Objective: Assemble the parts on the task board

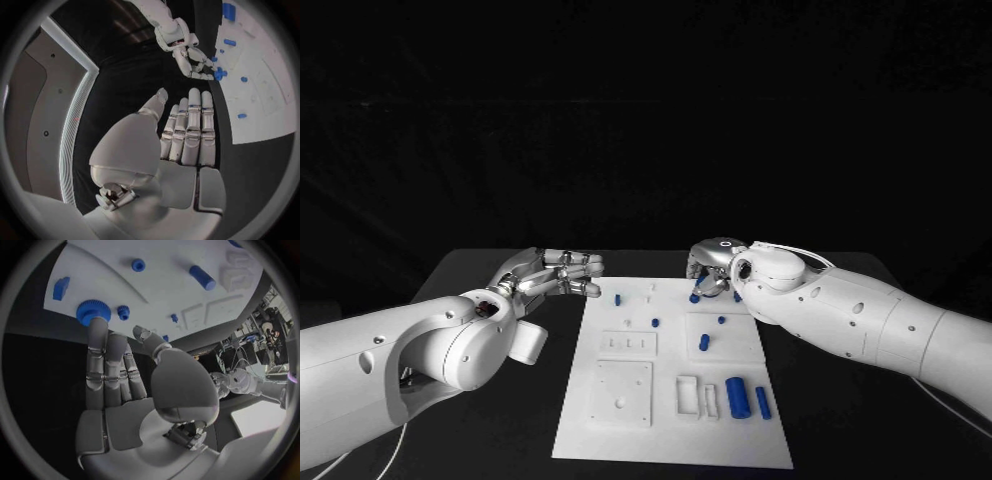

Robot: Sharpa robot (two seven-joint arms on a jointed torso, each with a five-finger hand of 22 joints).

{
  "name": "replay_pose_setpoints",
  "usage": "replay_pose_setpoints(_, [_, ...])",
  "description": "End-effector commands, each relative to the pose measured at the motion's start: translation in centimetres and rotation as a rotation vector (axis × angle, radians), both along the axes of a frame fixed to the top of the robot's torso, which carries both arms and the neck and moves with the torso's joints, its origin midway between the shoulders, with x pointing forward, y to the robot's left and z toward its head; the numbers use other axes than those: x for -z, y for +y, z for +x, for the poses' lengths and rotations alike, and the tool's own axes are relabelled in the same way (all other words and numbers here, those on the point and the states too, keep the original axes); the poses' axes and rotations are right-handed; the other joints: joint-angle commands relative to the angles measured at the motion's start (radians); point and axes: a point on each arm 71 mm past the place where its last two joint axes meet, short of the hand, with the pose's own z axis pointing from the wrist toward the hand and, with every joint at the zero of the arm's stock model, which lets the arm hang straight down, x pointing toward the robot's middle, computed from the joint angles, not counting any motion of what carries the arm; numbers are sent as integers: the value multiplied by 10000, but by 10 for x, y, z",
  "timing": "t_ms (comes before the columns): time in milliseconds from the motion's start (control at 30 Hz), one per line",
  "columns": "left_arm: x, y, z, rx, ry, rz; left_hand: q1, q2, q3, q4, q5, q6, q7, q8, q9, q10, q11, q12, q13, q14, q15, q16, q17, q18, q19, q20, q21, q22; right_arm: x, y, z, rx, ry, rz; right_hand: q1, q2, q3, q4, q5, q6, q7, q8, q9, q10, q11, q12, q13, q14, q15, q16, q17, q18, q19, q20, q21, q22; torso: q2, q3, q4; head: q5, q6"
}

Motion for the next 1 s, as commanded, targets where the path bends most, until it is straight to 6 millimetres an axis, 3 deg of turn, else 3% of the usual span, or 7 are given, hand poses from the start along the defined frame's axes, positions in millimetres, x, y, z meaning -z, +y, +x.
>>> replay_pose_setpoints(33, [-3,-4,-1,309,-13,-47,-119,-9,-22,-32,3,57,1,42,15,-64,36,32,13,-43,7,40,8,-82,-67,0,44,11,3,0,0,-23,116,-343,6,-51,108,-12,-71,3,-17,34,14,37,-13,42,5,-38,22,43,-12,88,58,32,-75,95,74,30,56,-28,5])
replay_pose_setpoints(200, [-5,-5,-1,367,-33,-48,-119,-9,-22,-32,3,57,1,42,15,-64,36,32,13,-43,7,40,8,-82,-67,0,44,11,6,0,1,14,203,-397,5,-46,160,-20,-89,11,-15,34,14,50,-16,43,5,-37,21,48,-11,86,66,29,-116,165,140,52,109,-85,16])
replay_pose_setpoints(400, [-6,-6,-1,394,-31,-35,-107,-10,-46,-27,-2,50,4,40,14,-80,39,31,12,-49,7,63,5,-78,-76,1,71,8,11,-1,1,53,329,-515,-20,-47,279,-32,-121,72,-19,37,18,147,-34,39,4,-36,15,51,-10,80,141,22,-191,326,198,54,151,-159,-2])
replay_pose_setpoints(1000, [-5,-5,0,434,10,31,-113,-2,-79,0,-7,45,6,41,15,-110,49,31,13,-66,14,79,0,-77,-94,10,88,-5,21,-5,-1,131,749,-879,-104,7,619,-51,-135,274,-41,40,26,429,-106,43,8,-39,-30,85,21,77,214,-21,-349,679,286,35,165,-179,31])
